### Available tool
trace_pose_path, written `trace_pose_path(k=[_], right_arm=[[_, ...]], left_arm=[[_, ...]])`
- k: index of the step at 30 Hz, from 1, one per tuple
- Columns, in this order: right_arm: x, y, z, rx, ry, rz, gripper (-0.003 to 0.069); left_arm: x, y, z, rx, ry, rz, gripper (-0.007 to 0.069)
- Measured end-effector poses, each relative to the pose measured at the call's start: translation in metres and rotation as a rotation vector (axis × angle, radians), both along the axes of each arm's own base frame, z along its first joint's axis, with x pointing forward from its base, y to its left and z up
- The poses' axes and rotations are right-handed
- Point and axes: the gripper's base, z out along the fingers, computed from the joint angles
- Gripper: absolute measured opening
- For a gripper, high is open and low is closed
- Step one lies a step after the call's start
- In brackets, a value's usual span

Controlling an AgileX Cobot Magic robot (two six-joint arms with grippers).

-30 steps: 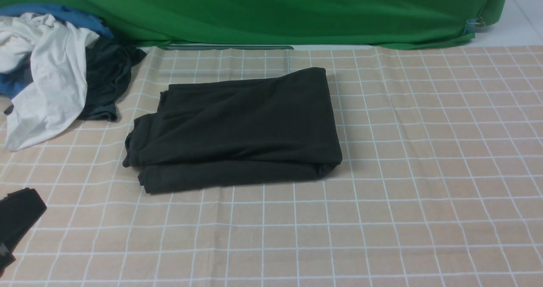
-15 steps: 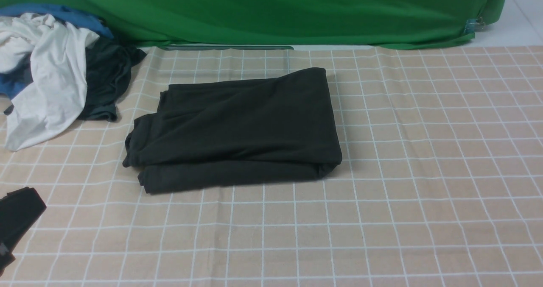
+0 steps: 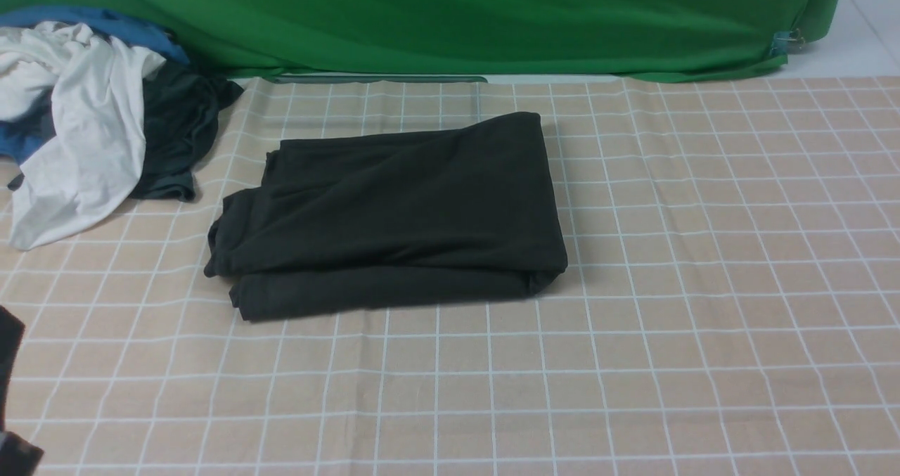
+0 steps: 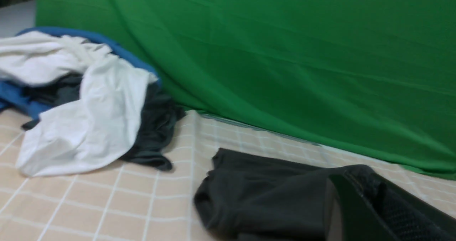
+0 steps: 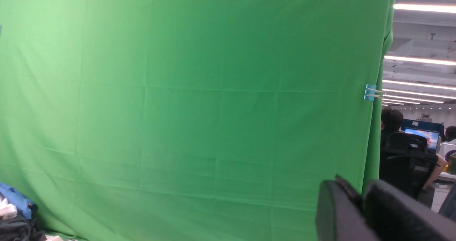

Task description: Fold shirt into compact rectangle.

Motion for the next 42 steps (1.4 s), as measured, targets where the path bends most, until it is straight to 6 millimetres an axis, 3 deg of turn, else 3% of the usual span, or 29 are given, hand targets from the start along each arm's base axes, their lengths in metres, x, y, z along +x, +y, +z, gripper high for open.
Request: trace_pose_path(k=[4,10,37,42], right_arm=[[0.000,0.000,0.000,0.000,0.000,0.000,0.0164],[0.000,0.000,0.000,0.000,0.000,0.000,0.0172],[0.000,0.000,0.000,-0.002,0.000,-0.001,0.0202],[0.004,0.001,-0.011,-0.029,0.098,-0.023,0.0212]], left_arm=[[0.002,0.001,-0.029,0.000,0.045,0.021,0.0013],[0.001,0.001,-0.042,0.000,0.170,0.015,0.0013],[0.001,0.001,-0.043,0.009,0.179,0.017,0.0013],[0.001,0.001,-0.043,0.009,0.180,0.017,0.0013]])
